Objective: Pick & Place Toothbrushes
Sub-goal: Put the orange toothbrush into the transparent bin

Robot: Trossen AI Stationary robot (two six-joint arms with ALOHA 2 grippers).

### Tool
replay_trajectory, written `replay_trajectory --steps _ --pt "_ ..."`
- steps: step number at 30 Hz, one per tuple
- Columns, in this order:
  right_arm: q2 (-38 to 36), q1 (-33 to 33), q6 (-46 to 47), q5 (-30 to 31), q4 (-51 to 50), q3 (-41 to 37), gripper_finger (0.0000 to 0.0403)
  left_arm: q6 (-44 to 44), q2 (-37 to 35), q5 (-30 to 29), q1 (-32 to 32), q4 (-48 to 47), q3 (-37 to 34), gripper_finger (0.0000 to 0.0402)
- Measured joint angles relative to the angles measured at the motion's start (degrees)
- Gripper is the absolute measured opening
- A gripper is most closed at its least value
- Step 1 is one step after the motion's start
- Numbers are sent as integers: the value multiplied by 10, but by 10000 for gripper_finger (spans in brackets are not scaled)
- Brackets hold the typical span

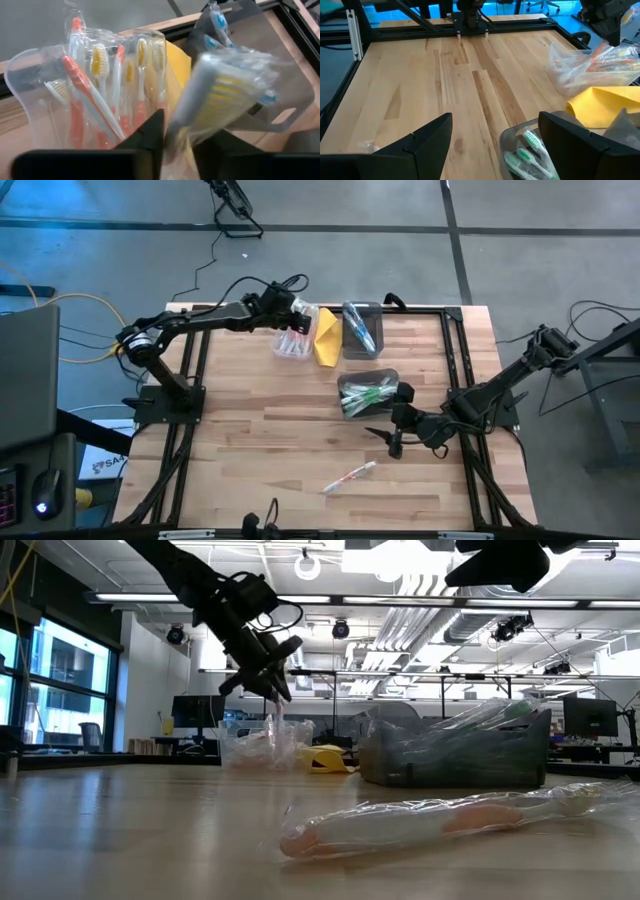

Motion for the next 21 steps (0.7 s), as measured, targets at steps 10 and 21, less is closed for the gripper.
replay_trajectory --steps 10,21 --pt "0 0 0 -6 0 0 287 -17 0 -6 0 3 0 204" --pt "0 0 0 -6 1 0 287 -29 -29 3 8 6 0 217"
